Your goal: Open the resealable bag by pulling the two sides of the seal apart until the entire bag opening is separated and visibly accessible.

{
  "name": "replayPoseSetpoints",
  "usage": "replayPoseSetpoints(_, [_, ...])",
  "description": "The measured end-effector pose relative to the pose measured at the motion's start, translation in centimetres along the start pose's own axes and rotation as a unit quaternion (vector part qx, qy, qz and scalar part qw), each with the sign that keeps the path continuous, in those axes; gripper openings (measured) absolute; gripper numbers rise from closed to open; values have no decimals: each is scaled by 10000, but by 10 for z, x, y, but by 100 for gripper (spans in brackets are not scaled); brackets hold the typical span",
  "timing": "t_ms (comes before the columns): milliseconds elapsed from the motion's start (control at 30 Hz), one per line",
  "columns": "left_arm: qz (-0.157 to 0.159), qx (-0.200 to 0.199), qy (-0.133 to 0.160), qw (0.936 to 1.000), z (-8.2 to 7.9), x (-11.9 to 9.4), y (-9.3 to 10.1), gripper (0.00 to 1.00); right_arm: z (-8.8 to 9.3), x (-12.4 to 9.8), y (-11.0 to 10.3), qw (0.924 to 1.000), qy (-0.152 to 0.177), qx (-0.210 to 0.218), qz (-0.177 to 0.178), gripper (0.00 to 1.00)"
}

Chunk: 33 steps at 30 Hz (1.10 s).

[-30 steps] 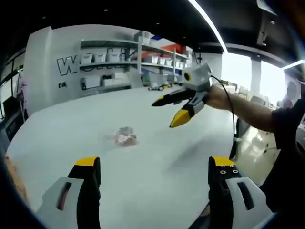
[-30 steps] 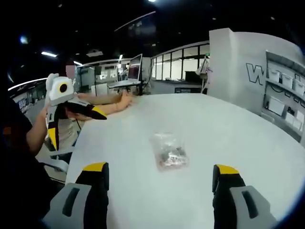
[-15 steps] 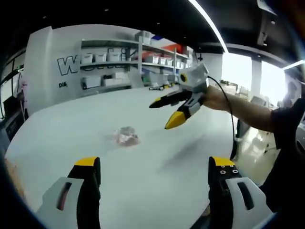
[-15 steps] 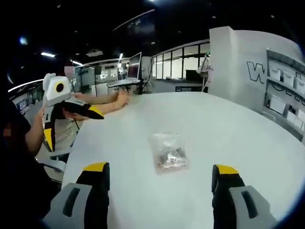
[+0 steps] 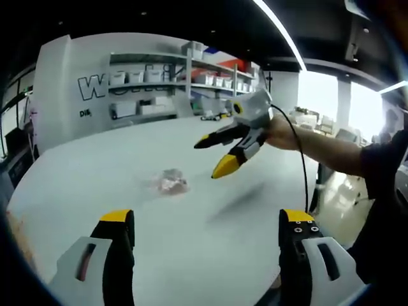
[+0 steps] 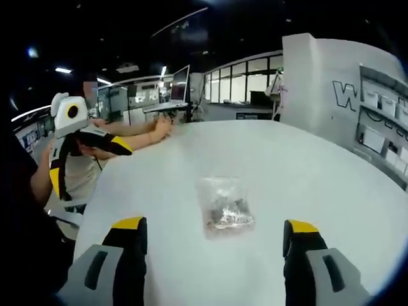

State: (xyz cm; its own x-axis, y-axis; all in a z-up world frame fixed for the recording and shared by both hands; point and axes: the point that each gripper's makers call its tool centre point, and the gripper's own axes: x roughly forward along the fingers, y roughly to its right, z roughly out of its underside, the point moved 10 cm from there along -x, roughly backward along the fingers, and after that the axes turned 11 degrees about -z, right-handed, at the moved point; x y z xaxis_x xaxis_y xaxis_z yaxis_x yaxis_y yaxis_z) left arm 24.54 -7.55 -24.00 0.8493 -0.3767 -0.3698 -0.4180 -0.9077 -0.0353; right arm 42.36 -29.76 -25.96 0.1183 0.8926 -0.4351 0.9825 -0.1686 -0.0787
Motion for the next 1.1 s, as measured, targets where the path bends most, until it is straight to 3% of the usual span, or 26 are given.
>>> replayPoseSetpoints(1100, [-35, -56, -94, 9999, 6, 8, -8, 93, 1, 39, 19, 9999, -82, 14, -126, 82])
